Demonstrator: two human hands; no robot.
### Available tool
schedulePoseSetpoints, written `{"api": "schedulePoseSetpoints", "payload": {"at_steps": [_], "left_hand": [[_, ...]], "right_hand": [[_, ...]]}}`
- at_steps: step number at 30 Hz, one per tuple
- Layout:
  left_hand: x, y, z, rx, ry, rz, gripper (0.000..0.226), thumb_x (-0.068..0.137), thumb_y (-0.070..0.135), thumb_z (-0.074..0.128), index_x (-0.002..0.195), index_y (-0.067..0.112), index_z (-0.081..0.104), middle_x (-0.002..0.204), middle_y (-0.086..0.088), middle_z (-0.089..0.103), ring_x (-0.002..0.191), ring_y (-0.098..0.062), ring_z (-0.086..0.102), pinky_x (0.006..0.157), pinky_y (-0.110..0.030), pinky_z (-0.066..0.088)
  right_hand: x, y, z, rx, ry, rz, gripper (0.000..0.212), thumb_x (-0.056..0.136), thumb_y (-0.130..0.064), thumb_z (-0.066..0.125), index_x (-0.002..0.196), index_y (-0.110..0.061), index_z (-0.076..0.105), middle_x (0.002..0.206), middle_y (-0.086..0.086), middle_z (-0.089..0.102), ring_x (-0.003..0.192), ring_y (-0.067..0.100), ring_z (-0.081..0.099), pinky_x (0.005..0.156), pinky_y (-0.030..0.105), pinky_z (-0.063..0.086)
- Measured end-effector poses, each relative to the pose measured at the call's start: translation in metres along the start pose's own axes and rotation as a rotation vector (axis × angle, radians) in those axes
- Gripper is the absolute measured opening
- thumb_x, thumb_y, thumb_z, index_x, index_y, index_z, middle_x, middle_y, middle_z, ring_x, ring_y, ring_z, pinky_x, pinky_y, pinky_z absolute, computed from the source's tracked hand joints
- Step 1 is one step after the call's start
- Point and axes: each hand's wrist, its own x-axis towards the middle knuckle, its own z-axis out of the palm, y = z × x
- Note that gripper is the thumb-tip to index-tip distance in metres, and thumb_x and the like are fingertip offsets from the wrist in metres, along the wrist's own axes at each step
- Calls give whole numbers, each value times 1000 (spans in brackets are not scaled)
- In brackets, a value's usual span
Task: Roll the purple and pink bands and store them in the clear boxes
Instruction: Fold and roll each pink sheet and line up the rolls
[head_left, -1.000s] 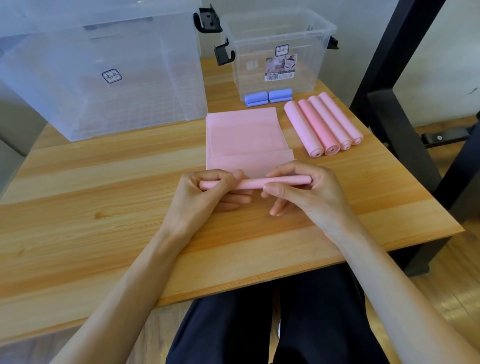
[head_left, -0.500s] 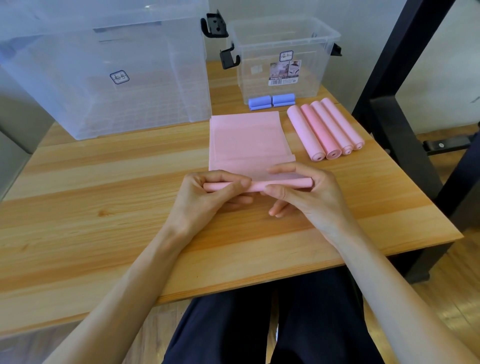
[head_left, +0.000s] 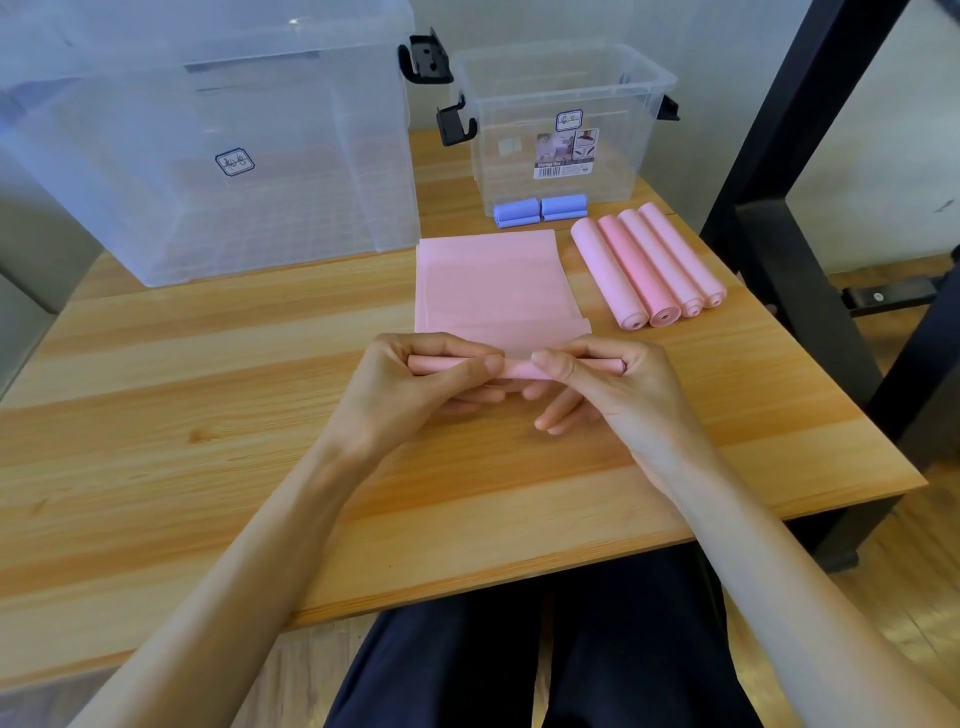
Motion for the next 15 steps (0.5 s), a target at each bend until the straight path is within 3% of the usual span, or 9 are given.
{"api": "schedulePoseSetpoints", "payload": {"at_steps": [4,9,15], "left_hand": [[14,0,-1,30,1,-40,24,77,24,76,95,8,76,90,-10,77,88,-19,75,79,-26,60],[29,-1,-1,22,29,-61,12,84,15,74,94,7,75,88,-10,77,83,-15,75,74,-21,59],[47,9,-6,37,48,-31,9,86,14,74,92,9,75,83,-5,77,80,-11,75,68,-17,56]], "right_hand": [[12,0,0,5,10,57,20,89,-24,71,97,-6,74,81,12,76,68,27,74,66,35,62],[30,-1,-1,-48,5,63,20,90,-23,71,98,-4,74,79,11,76,71,27,75,68,34,62],[54,-8,1,-51,1,46,17,88,-24,73,93,-7,75,76,11,75,67,28,74,60,33,62]]}}
